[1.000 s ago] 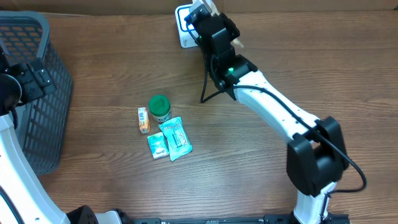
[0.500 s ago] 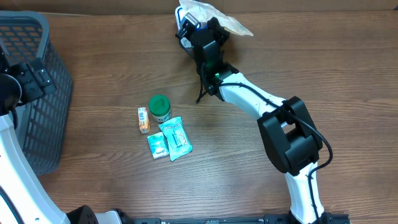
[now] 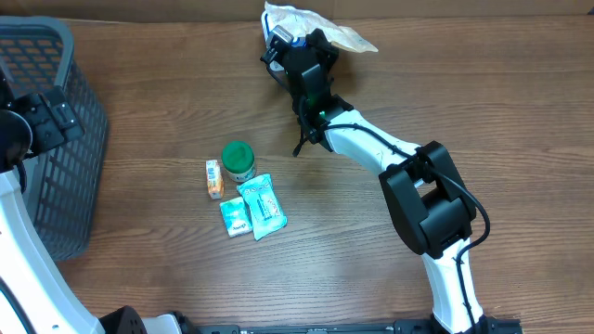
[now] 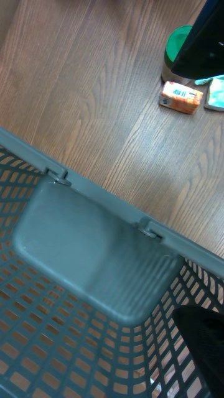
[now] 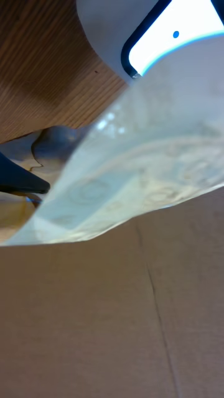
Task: Scan the item barcode
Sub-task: 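Carry the snack bag to the white scanner and hold it over it, then move the snack bag right and release it on the table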
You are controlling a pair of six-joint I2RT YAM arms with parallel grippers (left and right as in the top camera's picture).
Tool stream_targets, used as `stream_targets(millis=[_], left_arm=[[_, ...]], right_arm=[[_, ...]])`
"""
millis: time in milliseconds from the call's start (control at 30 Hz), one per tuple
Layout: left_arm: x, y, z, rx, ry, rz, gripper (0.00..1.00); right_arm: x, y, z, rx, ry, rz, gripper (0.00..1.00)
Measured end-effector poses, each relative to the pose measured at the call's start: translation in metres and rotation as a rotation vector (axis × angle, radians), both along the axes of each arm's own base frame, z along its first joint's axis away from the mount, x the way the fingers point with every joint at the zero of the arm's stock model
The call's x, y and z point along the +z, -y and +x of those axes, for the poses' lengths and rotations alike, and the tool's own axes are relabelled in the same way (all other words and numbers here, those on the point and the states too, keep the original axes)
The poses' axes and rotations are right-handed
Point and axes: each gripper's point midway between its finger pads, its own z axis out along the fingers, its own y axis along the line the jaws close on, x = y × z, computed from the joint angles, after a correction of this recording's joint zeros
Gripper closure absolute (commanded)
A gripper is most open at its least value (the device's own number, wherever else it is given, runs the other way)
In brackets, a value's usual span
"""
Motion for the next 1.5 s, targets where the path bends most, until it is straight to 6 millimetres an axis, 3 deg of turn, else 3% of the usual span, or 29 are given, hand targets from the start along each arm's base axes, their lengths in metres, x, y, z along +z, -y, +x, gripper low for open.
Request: stream_targets(millis=[233, 333, 400, 500, 600, 767, 933, 1067, 1233, 1500], left_arm=[[0.000, 0.000, 0.000, 0.000, 0.000, -0.001, 0.01], [0.000, 0.000, 0.000, 0.000, 0.001, 0.000, 0.00], [0.000, 0.000, 0.000, 0.000, 0.000, 0.000, 0.00], [0.000, 0.000, 0.000, 0.000, 0.000, 0.000, 0.00], [0.000, 0.000, 0.000, 0.000, -0.001, 0.000, 0.00], [0.000, 0.000, 0.000, 0.000, 0.000, 0.000, 0.00], [0.000, 0.000, 0.000, 0.000, 0.000, 0.000, 0.01], [0.000, 0.000, 0.000, 0.000, 0.000, 0.000, 0.01], [0.000, 0.000, 0.000, 0.000, 0.000, 0.000, 0.00], [0.000, 0.000, 0.000, 0.000, 0.000, 0.000, 0.01]], right_arm=[[-0.004, 0.000, -0.005, -0.028, -0.017, 0.030, 0.96], [-0.007, 0.002, -0.016, -0.044, -0.079, 0.048, 0.96], [0.002, 0.006, -0.025, -0.054, -0.109, 0.080, 0.96], [0.033, 0.016, -0.048, -0.067, -0.158, 0.161, 0.96], [0.077, 0.028, -0.083, -0.068, -0.202, 0.323, 0.96], [0.139, 0.054, -0.152, -0.068, -0.314, 0.751, 0.96], [0.153, 0.098, -0.193, -0.130, -0.479, 1.089, 0.96], [0.138, 0.134, -0.209, -0.223, -0.630, 1.279, 0.96], [0.104, 0.183, -0.212, -0.383, -0.727, 1.449, 0.96], [0.000, 0.261, -0.211, -0.694, -0.776, 1.656, 0.96]])
